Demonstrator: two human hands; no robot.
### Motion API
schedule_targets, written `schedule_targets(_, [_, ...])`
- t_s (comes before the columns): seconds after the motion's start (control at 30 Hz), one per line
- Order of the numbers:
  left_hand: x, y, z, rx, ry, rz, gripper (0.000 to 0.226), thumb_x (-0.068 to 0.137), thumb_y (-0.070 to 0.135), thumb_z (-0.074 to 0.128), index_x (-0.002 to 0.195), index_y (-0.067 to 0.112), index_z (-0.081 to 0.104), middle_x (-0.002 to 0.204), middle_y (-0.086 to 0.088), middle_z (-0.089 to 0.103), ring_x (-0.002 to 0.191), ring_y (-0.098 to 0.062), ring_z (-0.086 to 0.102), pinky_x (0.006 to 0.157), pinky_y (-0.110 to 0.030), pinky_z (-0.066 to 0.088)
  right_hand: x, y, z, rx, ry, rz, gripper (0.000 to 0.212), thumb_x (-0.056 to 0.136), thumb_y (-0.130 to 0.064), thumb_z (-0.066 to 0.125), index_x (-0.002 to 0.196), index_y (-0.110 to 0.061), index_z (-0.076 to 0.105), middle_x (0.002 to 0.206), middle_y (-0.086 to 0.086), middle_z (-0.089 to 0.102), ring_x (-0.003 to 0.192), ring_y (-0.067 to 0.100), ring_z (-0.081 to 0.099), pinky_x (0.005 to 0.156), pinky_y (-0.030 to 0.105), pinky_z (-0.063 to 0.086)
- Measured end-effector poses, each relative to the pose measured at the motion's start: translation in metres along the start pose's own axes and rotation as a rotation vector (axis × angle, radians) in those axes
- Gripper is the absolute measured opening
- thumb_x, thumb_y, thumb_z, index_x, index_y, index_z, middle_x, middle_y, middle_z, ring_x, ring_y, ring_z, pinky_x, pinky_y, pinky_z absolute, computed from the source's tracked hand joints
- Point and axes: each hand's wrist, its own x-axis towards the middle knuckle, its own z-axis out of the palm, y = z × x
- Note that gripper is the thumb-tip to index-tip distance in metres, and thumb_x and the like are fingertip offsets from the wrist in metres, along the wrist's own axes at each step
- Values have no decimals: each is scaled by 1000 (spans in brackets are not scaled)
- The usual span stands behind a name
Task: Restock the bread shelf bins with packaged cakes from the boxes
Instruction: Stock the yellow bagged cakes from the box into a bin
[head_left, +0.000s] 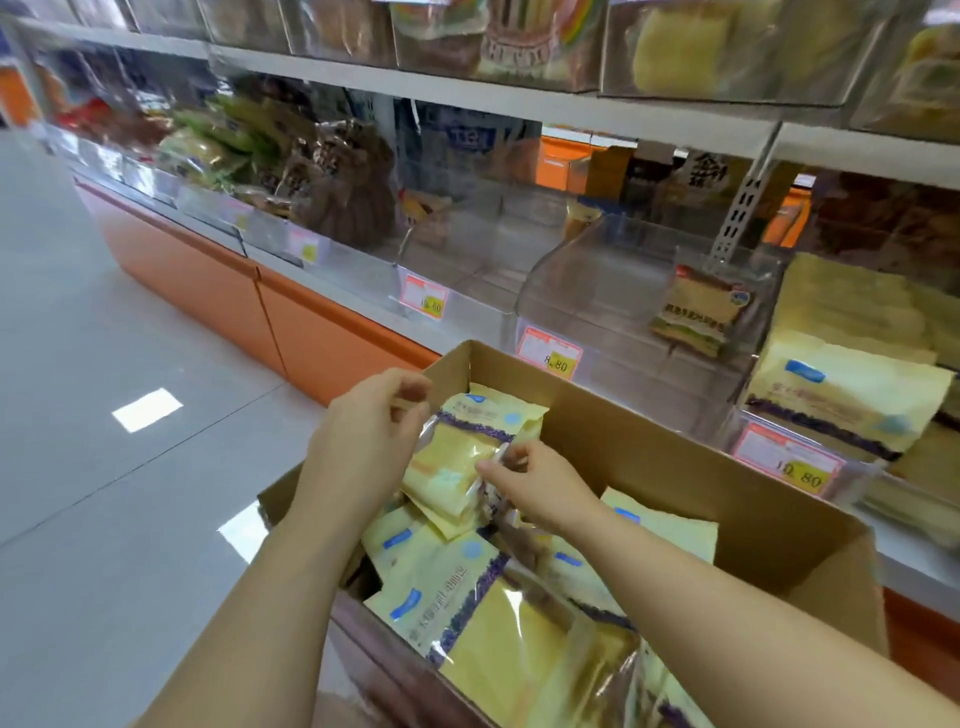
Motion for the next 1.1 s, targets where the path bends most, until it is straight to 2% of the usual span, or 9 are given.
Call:
schedule_targets(0.1, [1,0,0,-12,-14,11,20,92,19,58,107,32,63,102,18,64,94,-4,59,87,-38,52,13,-2,15,115,124,30,31,84,-38,66,78,-18,43,75,-3,52,67,14,47,58,26,37])
schedule_targets(0.23, [3,-2,-1,-10,-18,12,20,92,19,58,107,32,63,102,18,64,95,-4,59,87,-38,52,19,0,16,200,207,80,35,83,-20,66,64,-17,37,64,3,46,61,18,42,60,30,36])
schedule_targets(0.47, [2,0,0,-45,-40,38,19,92,26,59,108,36,58,107,18,58,102,-5,57,89,-32,49,-17,-21,-21,72,296,-239,25,84,-18,67,67,-9,50,67,4,51,61,14,44,56,22,35])
schedule_targets(0.57, [2,7,0,-273,-98,-28,34,89,33,64,120,38,51,119,19,56,109,-2,55,90,-25,49,-42,-30,-48,65,328,-396,25,86,-21,68,71,-8,51,66,3,50,58,9,38,52,16,31])
schedule_targets(0.7, [-1,19,3,-569,-240,-97,43,88,26,66,128,24,51,117,12,65,103,-5,64,82,-21,54,-67,-31,-72,134,327,-466,13,86,-20,67,82,-10,62,82,8,69,78,21,60,71,27,49])
schedule_targets(0.8, [-3,28,12,-620,-258,-40,43,88,19,66,128,24,51,116,6,67,100,-9,67,88,-36,55,-76,-22,-78,118,333,-422,11,87,-24,66,87,-13,64,89,7,70,87,22,63,79,38,51])
schedule_targets(0.93, [-5,35,22,-503,-150,70,41,89,16,65,121,35,49,103,13,60,90,1,63,75,-19,52,-78,7,-87,-47,323,-280,16,87,-33,66,100,-24,64,99,-7,68,86,9,61,74,25,50])
schedule_targets(1.0, [-5,37,23,-310,-64,139,42,89,18,65,122,34,48,96,25,54,86,8,57,73,-11,44,-74,31,-95,-263,256,-110,37,86,-36,67,120,-27,56,121,-9,59,102,8,58,85,23,46])
schedule_targets(1.1, [-6,38,23,-179,-16,179,44,90,20,63,129,31,46,94,32,46,89,1,52,76,-25,48,-70,64,-101,-497,94,167,67,84,-37,69,140,-18,39,140,5,46,119,19,53,93,26,45])
